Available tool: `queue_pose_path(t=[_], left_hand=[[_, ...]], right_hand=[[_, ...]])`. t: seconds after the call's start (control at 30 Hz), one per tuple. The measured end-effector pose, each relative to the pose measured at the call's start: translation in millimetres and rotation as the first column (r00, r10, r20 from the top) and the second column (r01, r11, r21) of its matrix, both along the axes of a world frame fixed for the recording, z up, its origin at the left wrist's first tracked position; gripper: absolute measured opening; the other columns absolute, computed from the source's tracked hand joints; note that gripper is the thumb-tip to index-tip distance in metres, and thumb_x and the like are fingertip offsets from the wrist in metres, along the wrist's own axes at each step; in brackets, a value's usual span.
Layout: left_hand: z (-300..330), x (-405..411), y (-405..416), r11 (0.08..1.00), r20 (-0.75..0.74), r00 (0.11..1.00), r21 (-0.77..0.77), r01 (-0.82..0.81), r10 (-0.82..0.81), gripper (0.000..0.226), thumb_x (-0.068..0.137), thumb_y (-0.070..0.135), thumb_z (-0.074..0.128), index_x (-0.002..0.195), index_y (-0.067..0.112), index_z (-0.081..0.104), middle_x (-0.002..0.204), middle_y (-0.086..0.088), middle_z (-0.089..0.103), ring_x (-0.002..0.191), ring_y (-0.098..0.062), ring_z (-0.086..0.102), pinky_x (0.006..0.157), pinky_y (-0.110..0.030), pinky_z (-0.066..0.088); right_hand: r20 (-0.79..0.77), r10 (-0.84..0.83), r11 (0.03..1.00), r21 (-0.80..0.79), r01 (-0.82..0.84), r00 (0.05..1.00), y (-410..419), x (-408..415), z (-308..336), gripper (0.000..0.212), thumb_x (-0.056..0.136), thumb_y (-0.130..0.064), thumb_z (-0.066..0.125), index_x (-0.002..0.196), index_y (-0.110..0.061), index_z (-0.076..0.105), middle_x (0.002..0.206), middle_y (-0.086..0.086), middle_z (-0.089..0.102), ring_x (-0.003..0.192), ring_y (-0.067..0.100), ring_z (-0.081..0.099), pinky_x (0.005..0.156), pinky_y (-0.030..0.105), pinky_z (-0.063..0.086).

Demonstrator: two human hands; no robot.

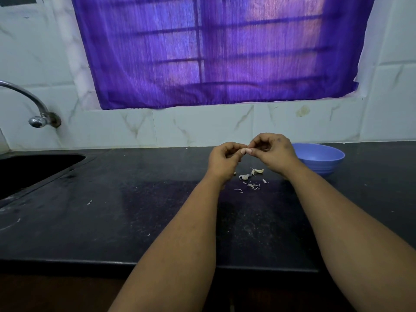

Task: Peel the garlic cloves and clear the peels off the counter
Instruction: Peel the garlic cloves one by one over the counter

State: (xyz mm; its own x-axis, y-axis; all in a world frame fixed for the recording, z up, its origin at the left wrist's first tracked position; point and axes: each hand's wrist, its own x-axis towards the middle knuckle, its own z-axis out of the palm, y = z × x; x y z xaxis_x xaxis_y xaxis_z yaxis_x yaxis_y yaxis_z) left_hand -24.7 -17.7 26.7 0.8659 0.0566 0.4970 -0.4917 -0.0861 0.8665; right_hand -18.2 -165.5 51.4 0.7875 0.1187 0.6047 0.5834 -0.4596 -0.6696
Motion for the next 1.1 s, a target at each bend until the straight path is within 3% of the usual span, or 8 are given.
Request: queue_pose_path(t=[0.17,0.33,0.5,0.67,0.83,0.97,1.1], left_hand=[[0.2,0.0,0.6,0.996,-0.036,0.999,-0.084,0.029,-0.032,0.017,0.09,0.005,0.064,0.107,0.006,0.066,0.085,-0.001,0.064,0.075,-0.009,0.056,0.066,-0.015,0.049],[1.8,-0.3,0.8,0.976,-0.045,0.996,-0.206,0.07,-0.081,0.016,0.086,0.003,0.068,0.1,0.009,0.063,0.079,-0.002,0.062,0.073,-0.01,0.058,0.068,-0.019,0.049],[1.8,0.1,1.7,0.967,-0.019,0.991,-0.22,0.127,-0.134,0.018,0.082,0.002,0.072,0.099,0.006,0.068,0.09,-0.008,0.068,0.088,-0.014,0.064,0.076,-0.02,0.052],[1.4,0.9,1.7,0.975,-0.025,0.996,-0.207,0.078,-0.085,0.02,0.085,0.002,0.068,0.106,0.0,0.067,0.085,-0.005,0.067,0.079,-0.007,0.061,0.068,-0.015,0.049],[-0.5,2.3,1.4,0.991,-0.026,0.999,-0.135,0.022,-0.025,0.015,0.086,0.003,0.068,0.101,0.003,0.068,0.08,-0.002,0.065,0.074,-0.005,0.059,0.068,-0.015,0.049],[-1.0,3.7,1.9,0.993,-0.03,1.0,-0.115,-0.006,0.002,0.018,0.09,0.004,0.064,0.107,0.005,0.068,0.083,0.001,0.065,0.075,-0.004,0.058,0.071,-0.015,0.05],[-2.4,4.6,1.5,0.992,-0.048,0.998,-0.12,0.025,-0.031,0.02,0.092,0.005,0.061,0.112,0.005,0.066,0.087,0.002,0.065,0.081,-0.005,0.059,0.082,-0.02,0.051]], right_hand=[[-0.085,0.058,0.998,-0.015,-0.06,0.995,4.5,6.5,-4.3,0.009,0.087,-0.017,0.07,0.082,-0.02,0.063,0.076,-0.007,0.062,0.073,0.01,0.055,0.072,0.025,0.047],[-0.2,0.151,0.985,0.109,-0.131,0.968,6.5,9.3,-5.4,0.015,0.091,-0.015,0.063,0.078,-0.022,0.059,0.076,-0.004,0.062,0.079,0.015,0.056,0.082,0.038,0.05],[-0.291,0.232,0.956,0.246,-0.162,0.928,11.8,3.1,-2.3,0.017,0.096,-0.011,0.055,0.081,-0.018,0.055,0.078,0.0,0.059,0.075,0.013,0.053,0.073,0.027,0.046],[-0.336,0.272,0.937,0.304,-0.17,0.902,12.6,-0.5,-0.7,0.015,0.097,-0.012,0.054,0.083,-0.017,0.057,0.079,0.0,0.058,0.074,0.01,0.052,0.07,0.024,0.045],[-0.328,0.243,0.951,0.266,-0.157,0.913,10.6,-0.7,0.0,0.015,0.096,-0.011,0.055,0.083,-0.017,0.058,0.081,0.0,0.058,0.077,0.011,0.052,0.07,0.025,0.045],[-0.297,0.203,0.936,0.338,-0.096,0.933,7.6,-0.5,3.9,0.015,0.094,-0.011,0.057,0.079,-0.017,0.059,0.078,0.002,0.056,0.076,0.013,0.05,0.068,0.025,0.045],[-0.234,-0.019,0.985,0.165,0.059,0.972,-1.6,3.2,2.8,0.012,0.08,-0.015,0.067,0.069,-0.019,0.068,0.075,-0.001,0.068,0.078,0.02,0.062,0.078,0.035,0.053]])
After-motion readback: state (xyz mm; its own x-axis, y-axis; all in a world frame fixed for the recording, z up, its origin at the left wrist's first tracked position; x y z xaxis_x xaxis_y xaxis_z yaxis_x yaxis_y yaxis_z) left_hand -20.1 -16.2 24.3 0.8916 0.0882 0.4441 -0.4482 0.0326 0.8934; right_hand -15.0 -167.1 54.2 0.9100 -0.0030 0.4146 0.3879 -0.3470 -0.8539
